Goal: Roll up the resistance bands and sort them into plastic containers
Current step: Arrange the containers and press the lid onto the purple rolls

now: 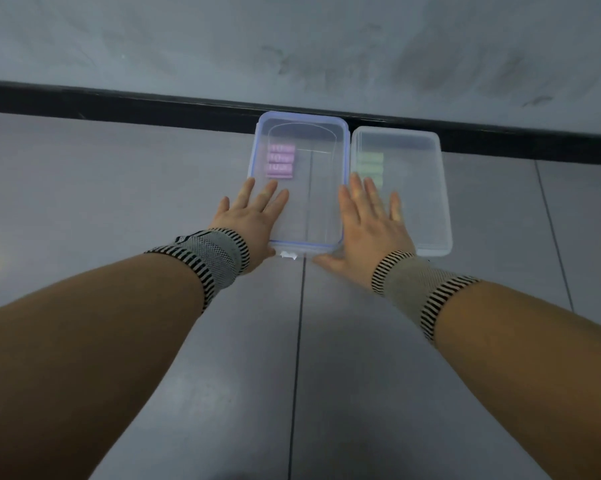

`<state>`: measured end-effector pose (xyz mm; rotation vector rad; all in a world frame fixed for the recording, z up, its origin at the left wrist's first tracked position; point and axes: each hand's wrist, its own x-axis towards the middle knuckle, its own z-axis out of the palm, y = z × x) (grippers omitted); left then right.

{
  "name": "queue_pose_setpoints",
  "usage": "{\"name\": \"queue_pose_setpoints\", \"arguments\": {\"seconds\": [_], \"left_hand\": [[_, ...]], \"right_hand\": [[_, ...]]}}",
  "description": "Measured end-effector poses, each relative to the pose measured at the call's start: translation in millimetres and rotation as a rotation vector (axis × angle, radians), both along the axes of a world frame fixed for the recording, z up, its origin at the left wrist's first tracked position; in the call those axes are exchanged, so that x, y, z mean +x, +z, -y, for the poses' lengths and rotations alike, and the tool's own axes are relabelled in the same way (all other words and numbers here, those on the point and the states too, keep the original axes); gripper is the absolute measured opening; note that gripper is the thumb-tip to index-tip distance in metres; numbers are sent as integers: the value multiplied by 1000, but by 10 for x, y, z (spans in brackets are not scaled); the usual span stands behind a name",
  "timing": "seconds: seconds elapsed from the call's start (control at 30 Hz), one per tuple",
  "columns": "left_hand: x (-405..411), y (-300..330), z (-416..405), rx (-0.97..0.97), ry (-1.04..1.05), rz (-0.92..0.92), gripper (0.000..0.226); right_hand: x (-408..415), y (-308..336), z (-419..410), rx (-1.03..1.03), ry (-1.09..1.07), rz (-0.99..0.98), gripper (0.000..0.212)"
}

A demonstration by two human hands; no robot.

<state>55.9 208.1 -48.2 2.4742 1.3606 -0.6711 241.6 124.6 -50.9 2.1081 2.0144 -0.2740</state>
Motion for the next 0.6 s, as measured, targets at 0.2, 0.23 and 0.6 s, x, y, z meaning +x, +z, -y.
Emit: {"name": "queue_pose_setpoints", "arguments": {"seconds": [0.2,0.23,0.6], "left_hand": [[167,26,-40,15,13,5,93],[193,21,-40,17,13,3,93],[287,37,-71,18,19,-6,96]], "right_hand": [[399,-69,236,-177,-100,-23,117],[421,-79,233,-176,-100,-34,116],[595,-97,152,-135,-74,-72,112]]}}
